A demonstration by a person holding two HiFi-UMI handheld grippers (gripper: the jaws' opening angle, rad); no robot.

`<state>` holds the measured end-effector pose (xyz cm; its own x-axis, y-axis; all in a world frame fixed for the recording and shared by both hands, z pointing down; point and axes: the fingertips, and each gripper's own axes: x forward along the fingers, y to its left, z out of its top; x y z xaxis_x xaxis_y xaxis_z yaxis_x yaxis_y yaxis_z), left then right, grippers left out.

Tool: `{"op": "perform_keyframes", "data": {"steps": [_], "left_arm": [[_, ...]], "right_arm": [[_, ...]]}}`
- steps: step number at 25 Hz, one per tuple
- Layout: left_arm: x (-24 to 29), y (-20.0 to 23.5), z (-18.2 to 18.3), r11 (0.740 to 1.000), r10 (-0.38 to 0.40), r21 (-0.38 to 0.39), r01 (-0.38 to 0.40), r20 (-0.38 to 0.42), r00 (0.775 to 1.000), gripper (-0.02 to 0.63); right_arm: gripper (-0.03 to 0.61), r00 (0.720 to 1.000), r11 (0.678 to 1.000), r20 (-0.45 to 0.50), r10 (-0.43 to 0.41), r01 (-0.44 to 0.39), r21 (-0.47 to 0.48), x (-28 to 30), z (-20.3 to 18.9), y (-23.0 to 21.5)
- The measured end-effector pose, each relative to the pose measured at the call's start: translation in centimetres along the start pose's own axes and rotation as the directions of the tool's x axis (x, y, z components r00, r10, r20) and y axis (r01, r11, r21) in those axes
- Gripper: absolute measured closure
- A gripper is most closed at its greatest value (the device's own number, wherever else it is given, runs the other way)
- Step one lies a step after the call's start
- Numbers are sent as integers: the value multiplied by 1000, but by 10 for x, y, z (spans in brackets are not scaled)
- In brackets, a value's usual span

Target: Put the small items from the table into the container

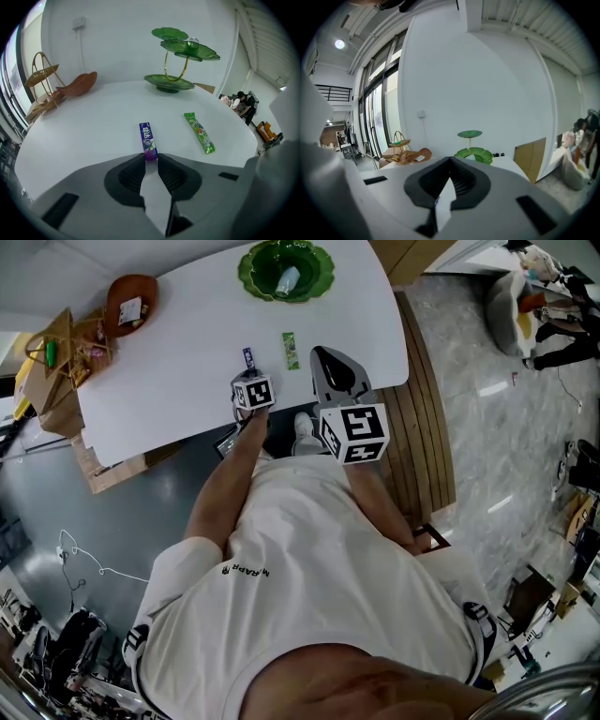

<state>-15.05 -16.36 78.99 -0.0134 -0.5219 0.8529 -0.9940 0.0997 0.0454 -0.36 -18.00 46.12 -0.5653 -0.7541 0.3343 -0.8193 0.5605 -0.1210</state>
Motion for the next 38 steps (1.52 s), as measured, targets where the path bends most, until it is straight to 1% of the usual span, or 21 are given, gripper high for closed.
{"op": "perform_keyframes", "data": {"steps": [5,14,19,23,30,34,38], "left_arm": [[-8,-1,9,1000,-23,10,22,16,1000,531],[-36,-3,39,997,-55,55,49,109,993,534],[-56,-3,58,996,-67,75,55,168,983,534],[-69,-5,71,992,-83,109,61,211,974,535],[-91,-8,84,987,-101,145,64,261,960,537],[-97,-9,89,985,-105,160,62,276,955,537],[-108,-14,100,982,-116,177,62,310,944,537]], "right_arm": [[574,1000,1000,4,8,-8,6,1,0,1],[574,999,1000,34,13,-13,8,-2,8,7],[574,999,1000,49,11,-11,8,-4,12,8],[574,998,1000,63,7,-8,9,-5,15,10],[574,997,1000,80,4,-4,5,-11,20,14],[574,996,1000,89,2,-2,1,-14,24,16],[574,995,1000,96,0,0,-1,-18,25,17]]}}
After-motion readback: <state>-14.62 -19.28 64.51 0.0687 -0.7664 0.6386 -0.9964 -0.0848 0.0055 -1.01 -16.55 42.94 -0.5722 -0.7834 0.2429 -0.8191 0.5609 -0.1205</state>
